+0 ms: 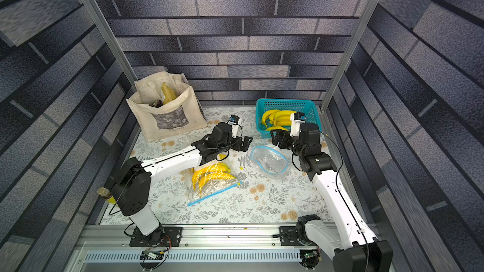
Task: Open the zip-top bag and take out the banana
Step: Place the banana in the basket, then pick up the zipper food storage bag at the center of the board.
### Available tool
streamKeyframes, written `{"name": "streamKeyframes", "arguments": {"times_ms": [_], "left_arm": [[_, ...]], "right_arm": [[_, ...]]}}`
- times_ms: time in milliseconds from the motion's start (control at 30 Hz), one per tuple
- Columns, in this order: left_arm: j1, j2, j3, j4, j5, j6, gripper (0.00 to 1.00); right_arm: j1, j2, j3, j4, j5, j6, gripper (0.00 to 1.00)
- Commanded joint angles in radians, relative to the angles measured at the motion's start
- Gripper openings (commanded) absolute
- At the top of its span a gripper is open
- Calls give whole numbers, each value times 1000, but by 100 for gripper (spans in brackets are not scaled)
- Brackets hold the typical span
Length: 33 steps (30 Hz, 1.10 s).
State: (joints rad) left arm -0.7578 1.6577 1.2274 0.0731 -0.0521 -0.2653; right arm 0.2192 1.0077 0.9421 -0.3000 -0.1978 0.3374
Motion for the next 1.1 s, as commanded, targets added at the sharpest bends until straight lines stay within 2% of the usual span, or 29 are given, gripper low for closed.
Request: {"name": "streamKeyframes", "arguments": {"times_ms": [0,167,300,400,467,567,633,767,867,1067], "left_arm": [[0,-128,-49,-96,-127,108,100],[-5,-304,-130,-273,-186,242,100],[-61,-396,-243,-455,-247,271,100],[-127,-477,-342,-552,-366,161,100],[-168,-551,-398,-597,-395,79,98],[-279,-634,-451,-645,-460,12,94],[-351,-621,-467,-689,-537,-27,94],[-451,-528,-473,-727,-621,-113,96],[-517,-469,-467,-701,-667,-131,96],[-537,-363,-453,-690,-641,-251,98]], "right_arm": [[49,-23,7,-22,-45,-2,84],[213,-5,56,-49,-95,-13,78],[376,112,71,-107,-154,0,70],[467,216,47,-144,-154,-23,65],[483,248,20,-142,-160,-18,64],[483,262,-38,-94,-170,-12,66],[483,315,-30,-119,-210,-27,66],[493,470,32,-158,-303,-18,57],[500,531,57,-184,-271,-37,56],[499,614,82,-250,-166,-110,57]]}}
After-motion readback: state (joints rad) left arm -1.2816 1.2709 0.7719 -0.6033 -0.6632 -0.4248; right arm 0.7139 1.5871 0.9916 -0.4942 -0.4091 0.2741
